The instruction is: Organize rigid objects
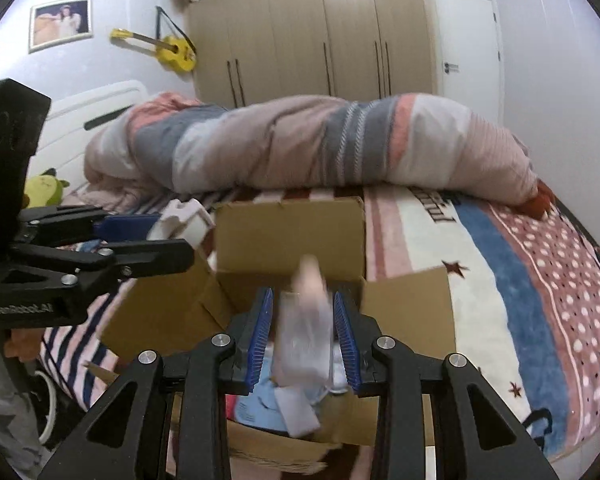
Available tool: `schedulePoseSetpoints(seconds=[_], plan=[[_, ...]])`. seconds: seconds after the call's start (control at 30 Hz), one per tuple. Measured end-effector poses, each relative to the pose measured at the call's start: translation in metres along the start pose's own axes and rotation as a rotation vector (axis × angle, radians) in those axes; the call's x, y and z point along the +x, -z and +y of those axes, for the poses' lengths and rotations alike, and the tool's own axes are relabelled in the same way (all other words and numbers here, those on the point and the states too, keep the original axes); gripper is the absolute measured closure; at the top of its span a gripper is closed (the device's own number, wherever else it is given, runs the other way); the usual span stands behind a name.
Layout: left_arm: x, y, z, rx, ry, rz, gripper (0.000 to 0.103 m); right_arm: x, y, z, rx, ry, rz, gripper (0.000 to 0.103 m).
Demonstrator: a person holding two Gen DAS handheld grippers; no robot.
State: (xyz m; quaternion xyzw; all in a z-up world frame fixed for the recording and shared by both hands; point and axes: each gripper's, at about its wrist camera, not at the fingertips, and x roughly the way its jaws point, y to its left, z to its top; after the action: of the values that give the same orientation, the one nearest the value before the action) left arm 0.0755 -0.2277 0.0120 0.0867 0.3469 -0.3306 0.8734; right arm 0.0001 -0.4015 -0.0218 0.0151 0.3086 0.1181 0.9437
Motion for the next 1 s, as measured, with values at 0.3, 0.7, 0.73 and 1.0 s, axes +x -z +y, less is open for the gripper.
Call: schedulePoseSetpoints(seconds=[0.3,0.7,0.73,1.0], plan=[[0.002,0.004,0.001,0.004,-0.039,-0.004,0.044,0.004,0.005,-0.003,0.015,-0.03,0.011,0.072],[-0.064,0.017,0.028,-0.124,-0.191,-0.153,0.008,-0.01,-0.016,0.025,-0.095,-0.099,-0.057,0.037],[-0.07,0.019,0.031,-0.141,-0.22,-0.163,0.008,-0.012,-0.018,0.028,-0.111,-0.114,-0.064,0.035],[-0.106,0.041,0.051,-0.247,-0.431,-0.228,0.007,-0.028,-0.031,0.054,-0.19,-0.252,-0.186,0.006]])
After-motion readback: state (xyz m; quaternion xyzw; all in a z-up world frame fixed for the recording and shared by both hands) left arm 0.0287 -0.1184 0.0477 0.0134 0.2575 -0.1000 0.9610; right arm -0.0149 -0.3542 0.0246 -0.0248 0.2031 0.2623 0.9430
